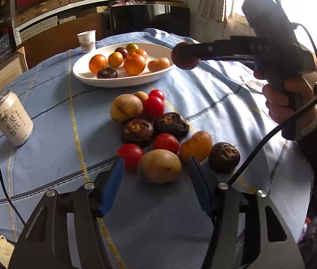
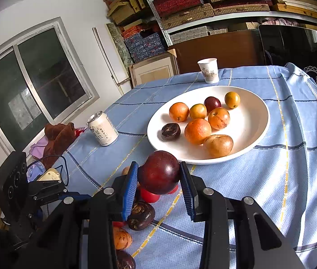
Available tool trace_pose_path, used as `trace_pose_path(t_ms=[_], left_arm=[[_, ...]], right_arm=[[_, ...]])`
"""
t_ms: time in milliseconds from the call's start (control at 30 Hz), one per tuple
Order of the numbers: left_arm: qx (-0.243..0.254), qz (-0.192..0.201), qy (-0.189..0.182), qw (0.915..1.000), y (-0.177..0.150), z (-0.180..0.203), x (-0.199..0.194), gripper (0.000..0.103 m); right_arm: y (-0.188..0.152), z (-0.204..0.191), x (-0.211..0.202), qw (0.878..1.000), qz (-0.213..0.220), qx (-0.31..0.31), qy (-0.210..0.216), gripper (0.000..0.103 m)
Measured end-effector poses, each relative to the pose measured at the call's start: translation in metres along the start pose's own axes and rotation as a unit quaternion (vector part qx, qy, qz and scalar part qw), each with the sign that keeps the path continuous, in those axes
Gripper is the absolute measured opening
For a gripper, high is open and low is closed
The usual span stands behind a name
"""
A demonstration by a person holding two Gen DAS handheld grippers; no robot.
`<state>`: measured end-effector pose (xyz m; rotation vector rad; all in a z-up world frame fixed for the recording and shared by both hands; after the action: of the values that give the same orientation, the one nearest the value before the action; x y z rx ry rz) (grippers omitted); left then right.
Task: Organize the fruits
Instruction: 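Grasp a yellow potato-like fruit with the left gripper while the right holds the plum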
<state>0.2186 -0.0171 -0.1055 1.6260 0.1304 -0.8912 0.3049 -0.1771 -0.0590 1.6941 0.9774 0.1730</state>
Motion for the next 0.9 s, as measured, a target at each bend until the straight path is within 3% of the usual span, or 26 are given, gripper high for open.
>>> trace_pose_path(t_ms=[200, 433, 700, 900], left_arm=[[0.013, -0.023, 0.007, 0.9996, -0.008, 0.004, 0.01, 0.056], [0.006, -0.021, 0.003, 0.9998, -0.007, 0.003, 0.009, 0.043], [-0.003, -0.019, -0.003, 0.9998, -0.006, 0.002, 0.008, 0.043], [-0.037, 0.0, -0.019, 0.9991, 0.0, -0.007, 0.0, 0.043]], right_arm=[[-0.002, -0.003, 0.001, 1.0, -0.003, -0.002, 0.001, 0.038], [-0.003, -0.004, 0.001, 1.0, -0.004, -0.007, -0.004, 0.038], [-0.004, -0.003, 0.001, 1.0, -0.007, 0.001, -0.003, 0.038], [-0.004, 0.0, 0.002, 1.0, -0.005, 0.002, -0.004, 0.038]])
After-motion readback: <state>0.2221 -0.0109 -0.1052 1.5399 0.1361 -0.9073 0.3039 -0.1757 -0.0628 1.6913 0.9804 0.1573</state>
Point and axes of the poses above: each gripper's, at about its wrist camera, not at the fingertips, and x roughly the way its jaws point, z to its right, y to its top, the point moved 6 cm from there along x, roughly the way its jaws point, and after that the axes turned 12 degrees about z, right-handed, at the moved point
